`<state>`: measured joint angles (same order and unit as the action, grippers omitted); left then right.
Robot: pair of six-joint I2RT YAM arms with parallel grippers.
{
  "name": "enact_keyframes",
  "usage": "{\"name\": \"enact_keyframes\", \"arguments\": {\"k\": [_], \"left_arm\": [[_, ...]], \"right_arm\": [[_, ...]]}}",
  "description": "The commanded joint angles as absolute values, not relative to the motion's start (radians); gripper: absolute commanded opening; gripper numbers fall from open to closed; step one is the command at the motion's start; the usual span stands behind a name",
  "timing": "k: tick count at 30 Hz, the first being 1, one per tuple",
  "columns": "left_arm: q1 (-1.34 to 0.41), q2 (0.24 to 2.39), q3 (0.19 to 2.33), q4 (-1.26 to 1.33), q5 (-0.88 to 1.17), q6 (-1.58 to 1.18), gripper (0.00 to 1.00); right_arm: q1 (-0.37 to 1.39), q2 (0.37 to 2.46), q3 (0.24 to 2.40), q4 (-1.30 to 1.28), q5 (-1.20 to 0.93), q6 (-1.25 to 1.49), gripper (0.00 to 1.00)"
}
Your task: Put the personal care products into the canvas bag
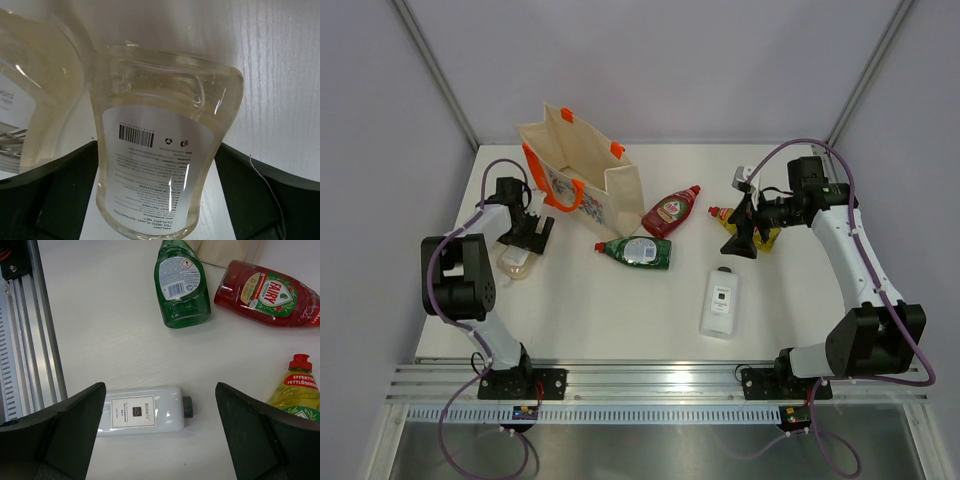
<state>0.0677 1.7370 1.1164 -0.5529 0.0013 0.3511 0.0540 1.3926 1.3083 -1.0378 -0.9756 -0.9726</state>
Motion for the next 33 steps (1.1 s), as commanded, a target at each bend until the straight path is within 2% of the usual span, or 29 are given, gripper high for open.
{"name": "enact_keyframes", "arguments": {"k": [1,5,8,11,12,13,15,16,17,20,28,33], "left_arm": [[0.077,1.759,1.128,-0.569,0.068,0.374,0.99],[0.092,1.792,1.14,-0.564,0.089,0.348,0.98],[0.092,1.831,1.17,-0.584,0.09,0.328,0.93],[0.094,1.851,1.192,-0.612,0.089,0.299,0.77],[0.095,1.852,1.195,-0.624,0.094,0.296,0.7],[0.1,1.85,1.196,-0.63,0.106,0.281,0.53],[0.112,1.838,1.209,-0.649,0.129,0.234,0.27],[0.127,1.818,1.213,-0.655,0.141,0.21,0.06],[0.135,1.803,1.213,-0.66,0.159,0.19,0.0],[0.169,1.711,1.189,-0.647,0.25,0.118,0.0],[0.334,1.552,1.043,-0.581,0.667,-0.126,0.0],[0.38,1.496,0.93,-0.425,0.866,-0.28,0.0]], "right_arm": [[0.04,1.362,1.331,-1.029,-1.006,-0.962,0.99],[0.035,1.358,1.338,-1.032,-1.012,-0.942,1.0],[0.034,1.355,1.348,-1.035,-1.02,-0.931,0.99],[0.032,1.351,1.35,-1.031,-1.026,-0.913,0.99],[0.032,1.35,1.35,-1.029,-1.029,-0.908,1.0],[0.031,1.348,1.348,-1.026,-1.034,-0.899,1.0],[0.026,1.339,1.344,-1.025,-1.043,-0.888,1.0],[0.023,1.336,1.342,-1.017,-1.046,-0.876,1.0],[0.023,1.33,1.336,-1.019,-1.048,-0.871,1.0],[0.02,1.318,1.324,-1.017,-1.065,-0.853,0.99],[0.02,1.307,1.284,-0.971,-1.126,-0.756,0.99],[0.02,1.307,1.272,-0.945,-1.143,-0.723,0.99]]}}
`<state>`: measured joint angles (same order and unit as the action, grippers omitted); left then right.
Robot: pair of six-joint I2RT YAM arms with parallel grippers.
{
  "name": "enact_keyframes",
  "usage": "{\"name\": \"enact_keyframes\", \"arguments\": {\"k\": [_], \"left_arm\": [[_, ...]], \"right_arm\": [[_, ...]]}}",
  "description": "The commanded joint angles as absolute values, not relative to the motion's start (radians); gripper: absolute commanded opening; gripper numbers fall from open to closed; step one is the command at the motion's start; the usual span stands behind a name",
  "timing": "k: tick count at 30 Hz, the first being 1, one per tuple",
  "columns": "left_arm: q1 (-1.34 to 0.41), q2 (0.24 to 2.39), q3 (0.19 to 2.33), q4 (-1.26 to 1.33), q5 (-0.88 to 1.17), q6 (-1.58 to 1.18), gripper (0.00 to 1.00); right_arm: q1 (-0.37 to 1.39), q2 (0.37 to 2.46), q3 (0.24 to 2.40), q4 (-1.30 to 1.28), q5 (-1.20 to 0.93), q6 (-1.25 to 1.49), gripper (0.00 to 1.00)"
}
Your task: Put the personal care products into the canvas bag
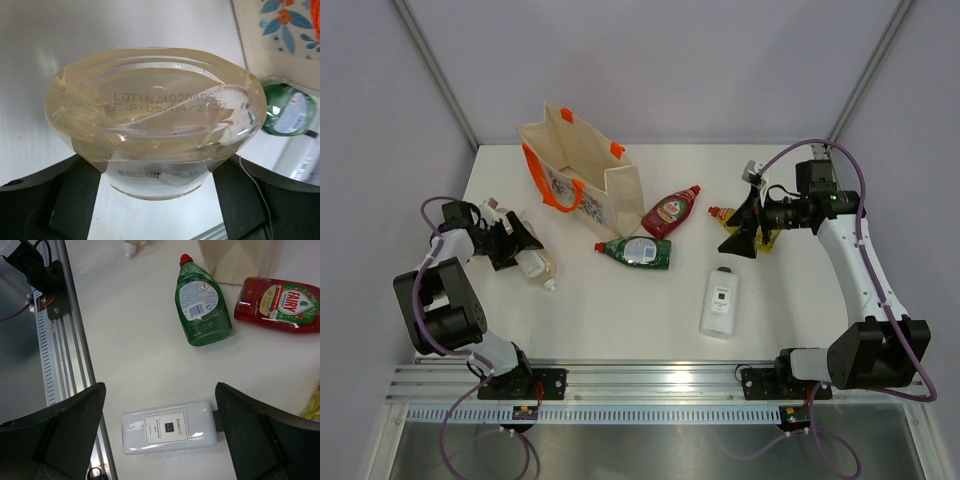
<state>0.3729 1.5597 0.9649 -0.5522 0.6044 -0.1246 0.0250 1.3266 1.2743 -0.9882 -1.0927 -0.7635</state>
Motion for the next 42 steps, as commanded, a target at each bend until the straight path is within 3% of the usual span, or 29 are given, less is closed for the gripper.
{"name": "enact_keyframes", "arguments": {"k": [1,16,27,34,37,42], "left_arm": [[0.38,1.49,0.914,-0.404,0.876,-0.299,0.0],[0.383,1.414,0.689,0.164,1.097,-0.696,0.0],[0.382,1.393,0.652,0.225,1.146,-0.683,0.0],[0.362,1.439,0.67,0.002,1.078,-0.552,0.0],[0.327,1.459,0.696,-0.16,1.014,-0.468,0.0],[0.319,1.428,0.687,-0.25,0.87,-0.471,0.03]], "right_arm": [[0.02,1.307,1.269,-0.942,-1.144,-0.718,0.99],[0.018,1.301,1.255,-0.931,-1.152,-0.704,0.99],[0.021,1.312,1.255,-0.966,-1.161,-0.762,0.99],[0.194,1.357,1.273,-1.088,-1.031,-0.968,0.99],[0.356,1.384,1.256,-1.004,-0.87,-0.905,0.98],[0.501,1.454,1.29,-0.816,-0.807,-0.681,0.95]]}}
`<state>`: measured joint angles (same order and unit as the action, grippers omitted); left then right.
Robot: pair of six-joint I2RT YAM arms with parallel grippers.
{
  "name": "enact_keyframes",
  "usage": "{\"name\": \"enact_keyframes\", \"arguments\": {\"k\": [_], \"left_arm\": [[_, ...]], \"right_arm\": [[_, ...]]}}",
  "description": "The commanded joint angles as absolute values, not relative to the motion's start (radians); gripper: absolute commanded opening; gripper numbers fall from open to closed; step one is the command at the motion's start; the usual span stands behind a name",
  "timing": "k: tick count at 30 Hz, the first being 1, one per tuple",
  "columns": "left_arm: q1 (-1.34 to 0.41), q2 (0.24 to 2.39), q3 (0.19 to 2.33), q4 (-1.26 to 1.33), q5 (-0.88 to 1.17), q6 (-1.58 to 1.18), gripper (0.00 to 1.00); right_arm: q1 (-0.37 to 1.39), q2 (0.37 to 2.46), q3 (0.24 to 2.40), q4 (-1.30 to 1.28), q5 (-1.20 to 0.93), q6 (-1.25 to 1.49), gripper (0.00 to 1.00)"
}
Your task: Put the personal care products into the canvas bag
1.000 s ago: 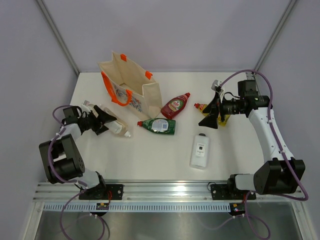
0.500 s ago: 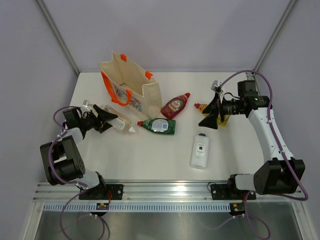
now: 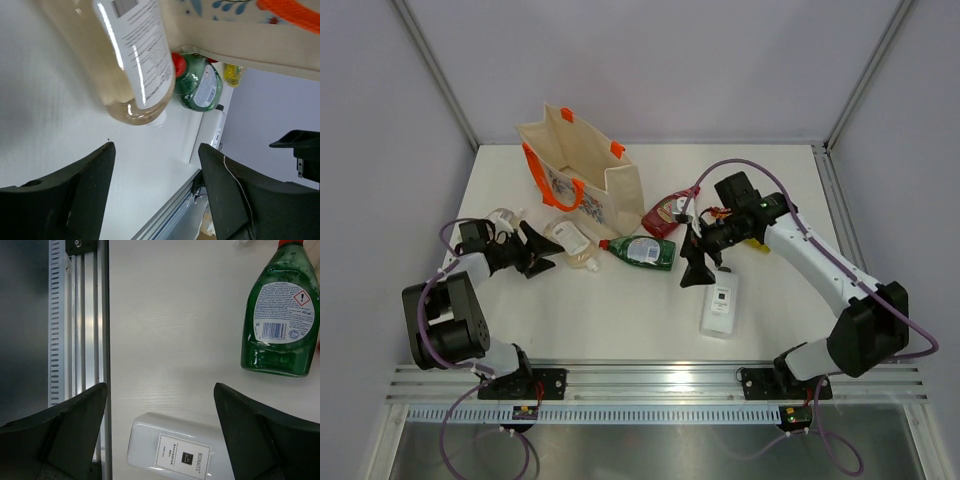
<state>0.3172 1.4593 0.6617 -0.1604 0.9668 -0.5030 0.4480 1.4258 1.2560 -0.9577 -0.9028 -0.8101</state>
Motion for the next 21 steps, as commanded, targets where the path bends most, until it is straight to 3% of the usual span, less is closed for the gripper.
{"name": "enact_keyframes", "arguments": {"k": [1,2,4,5,7,21], "left_arm": [[0.318,1.408,0.658,-0.217,0.85,-0.495,0.09],[0.308,1.358,0.644,-0.204,0.781,-0.558,0.36],[0.288,1.303,0.624,-0.181,0.682,-0.6,0.57],[0.264,1.261,0.626,-0.183,0.643,-0.612,0.79],[0.232,1.246,0.643,-0.178,0.55,-0.636,0.97],[-0.15,1.604,1.061,-0.472,-0.072,-0.721,0.99]], "right_arm": [[0.524,1.462,1.292,-0.784,-0.743,-0.643,0.95],[0.547,1.466,1.293,-0.723,-0.711,-0.579,0.94],[0.619,1.483,1.295,-0.684,-0.633,-0.546,0.95],[0.643,1.489,1.29,-0.623,-0.583,-0.472,0.95],[0.687,1.514,1.298,-0.6,-0.542,-0.431,0.95],[0.683,1.468,1.197,-0.492,-0.411,-0.224,0.99]]}}
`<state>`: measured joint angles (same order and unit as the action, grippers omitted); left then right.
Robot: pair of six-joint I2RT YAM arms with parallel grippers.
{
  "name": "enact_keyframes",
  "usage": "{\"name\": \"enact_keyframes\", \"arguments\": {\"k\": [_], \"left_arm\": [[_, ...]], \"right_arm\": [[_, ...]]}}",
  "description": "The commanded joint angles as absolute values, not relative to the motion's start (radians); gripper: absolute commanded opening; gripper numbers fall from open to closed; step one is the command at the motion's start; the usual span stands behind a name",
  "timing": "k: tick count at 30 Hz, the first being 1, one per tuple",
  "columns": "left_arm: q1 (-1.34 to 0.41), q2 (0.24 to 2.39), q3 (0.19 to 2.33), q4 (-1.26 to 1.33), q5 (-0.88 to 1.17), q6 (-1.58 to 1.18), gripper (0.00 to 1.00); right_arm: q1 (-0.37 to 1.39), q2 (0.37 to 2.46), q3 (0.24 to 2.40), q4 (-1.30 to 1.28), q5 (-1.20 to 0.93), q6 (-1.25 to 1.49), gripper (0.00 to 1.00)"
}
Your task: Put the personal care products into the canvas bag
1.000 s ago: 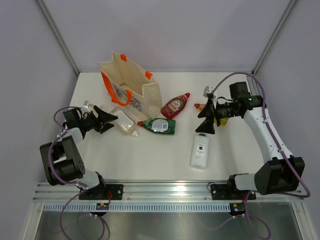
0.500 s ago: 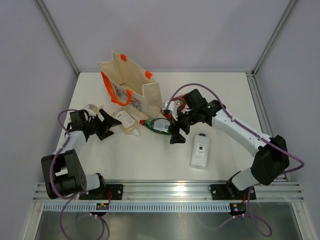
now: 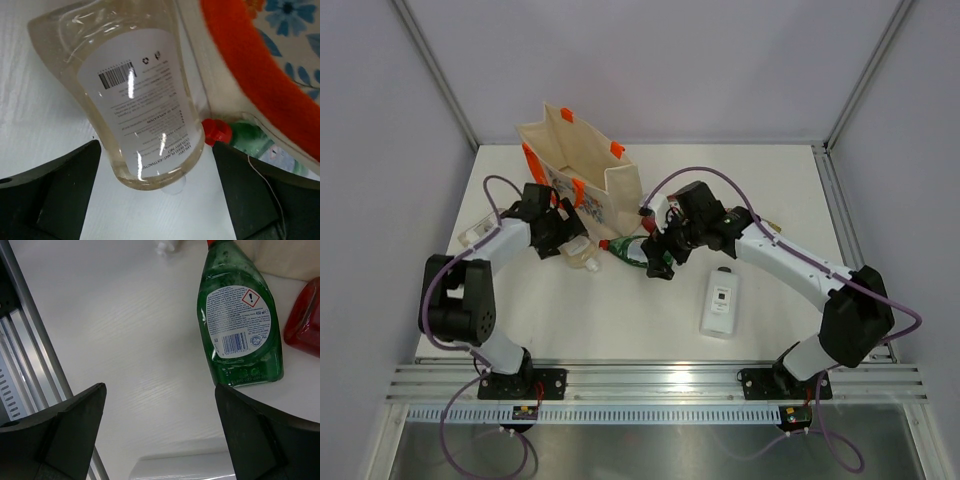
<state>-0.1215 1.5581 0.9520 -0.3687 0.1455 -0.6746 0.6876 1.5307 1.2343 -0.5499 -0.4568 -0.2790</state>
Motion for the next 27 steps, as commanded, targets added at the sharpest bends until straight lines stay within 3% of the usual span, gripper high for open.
{"name": "enact_keyframes", "arguments": {"k": [1,6,14,16,18,19,23,27], "left_arm": [[-0.156,1.636,1.098,-0.512,-0.125,-0.733,0.99],[-0.193,1.861,1.279,-0.733,-0.241,-0.75,0.99],[-0.213,1.962,1.301,-0.718,-0.215,-0.75,0.96],[-0.218,1.938,1.272,-0.709,-0.229,-0.752,0.69],[-0.216,1.904,1.205,-0.681,-0.227,-0.752,0.3],[-0.216,1.867,1.184,-0.672,-0.204,-0.732,0.01],[-0.209,1.731,1.054,-0.542,-0.025,-0.663,0.0],[-0.112,1.534,0.731,-0.217,0.384,-0.711,0.0]], "right_arm": [[0.683,1.462,1.189,-0.491,-0.41,-0.218,0.99],[0.675,1.434,1.144,-0.472,-0.41,-0.184,1.0],[0.672,1.442,1.146,-0.463,-0.434,-0.163,1.0],[0.67,1.437,1.146,-0.463,-0.436,-0.169,1.0],[0.67,1.431,1.14,-0.465,-0.437,-0.172,1.0],[0.67,1.431,1.138,-0.465,-0.442,-0.172,1.0],[0.669,1.421,1.135,-0.48,-0.488,-0.169,1.0],[0.66,1.407,1.137,-0.488,-0.564,-0.164,1.0]]}}
